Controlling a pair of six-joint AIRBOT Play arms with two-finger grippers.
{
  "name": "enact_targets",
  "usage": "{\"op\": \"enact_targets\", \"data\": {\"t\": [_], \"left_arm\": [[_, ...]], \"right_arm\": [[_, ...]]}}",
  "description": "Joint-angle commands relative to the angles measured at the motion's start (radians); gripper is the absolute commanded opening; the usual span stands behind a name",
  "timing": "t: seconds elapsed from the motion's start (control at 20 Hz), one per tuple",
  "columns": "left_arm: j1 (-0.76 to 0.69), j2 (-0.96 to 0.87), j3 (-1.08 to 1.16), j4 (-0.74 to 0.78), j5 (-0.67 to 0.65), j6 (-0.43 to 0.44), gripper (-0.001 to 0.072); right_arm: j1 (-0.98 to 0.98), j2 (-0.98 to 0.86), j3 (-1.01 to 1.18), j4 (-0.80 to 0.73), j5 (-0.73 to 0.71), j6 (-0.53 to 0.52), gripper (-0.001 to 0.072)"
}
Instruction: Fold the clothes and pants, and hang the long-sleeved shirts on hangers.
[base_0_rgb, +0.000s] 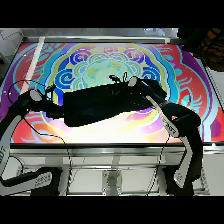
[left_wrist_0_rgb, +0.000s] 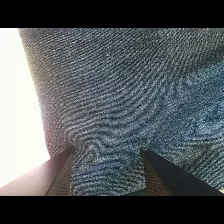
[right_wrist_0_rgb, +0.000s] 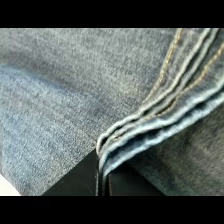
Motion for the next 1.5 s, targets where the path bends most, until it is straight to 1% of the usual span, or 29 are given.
{"op": "enact_targets", "data": {"t": [0.0,0.1,0.25,0.35,0.5,0.6,0.75,0.8,0.85,0.9,1.05,1.2,1.25,1.3,1.35,1.4,1.45], "left_arm": [[0.002,0.001,0.000,0.012,0.001,0.000,0.0490],[0.004,0.001,0.000,0.014,0.001,0.000,0.0490],[0.016,0.001,0.000,0.015,0.001,0.000,0.0490],[0.025,0.001,0.000,0.014,0.000,0.000,0.0490],[0.026,0.001,0.000,0.014,-0.024,0.000,0.0490],[0.026,0.001,0.000,0.014,-0.033,0.000,0.0490],[0.026,0.001,0.000,0.014,-0.032,0.000,0.0490],[0.026,0.001,0.000,0.014,-0.032,0.000,0.0490],[0.026,0.001,0.000,0.014,-0.029,0.000,0.0490],[0.026,0.001,0.000,0.014,-0.023,-0.001,0.0490],[0.029,0.001,0.000,0.002,0.022,-0.001,0.0490],[0.068,-0.002,0.000,-0.107,0.092,-0.001,0.0490],[0.089,-0.005,0.000,-0.150,0.110,-0.001,0.0490],[0.109,-0.011,0.000,-0.182,0.121,0.000,0.0491],[0.126,-0.019,0.000,-0.188,0.121,0.000,0.0494],[0.138,-0.030,0.000,-0.188,0.117,0.000,0.0529],[0.143,-0.043,0.000,-0.189,0.116,-0.001,0.0614]], "right_arm": [[0.006,0.000,0.102,-0.156,-0.001,0.037,0.0019],[0.006,0.001,0.206,-0.229,0.012,0.038,0.0019],[0.006,0.000,0.320,-0.314,0.038,0.086,0.0019],[0.006,-0.001,0.325,-0.321,0.082,0.100,0.0020],[0.006,-0.034,0.320,-0.325,0.190,0.138,0.0021],[0.006,-0.056,0.319,-0.325,0.219,0.175,0.0037],[0.006,-0.086,0.319,-0.343,0.240,0.225,0.0042],[0.005,-0.093,0.319,-0.350,0.251,0.239,0.0087],[0.003,-0.100,0.319,-0.360,0.264,0.248,0.0159],[-0.002,-0.104,0.319,-0.370,0.274,0.259,0.0208],[-0.018,-0.107,0.320,-0.386,0.325,0.268,0.0209],[-0.060,-0.101,0.320,-0.386,0.384,0.268,0.0213],[-0.076,-0.096,0.321,-0.386,0.399,0.268,0.0270],[-0.095,-0.091,0.329,-0.389,0.413,0.260,0.0397],[-0.113,-0.086,0.343,-0.392,0.422,0.260,0.0418],[-0.134,-0.078,0.355,-0.391,0.430,0.260,0.0418],[-0.159,-0.068,0.364,-0.391,0.445,0.261,0.0418]]}}
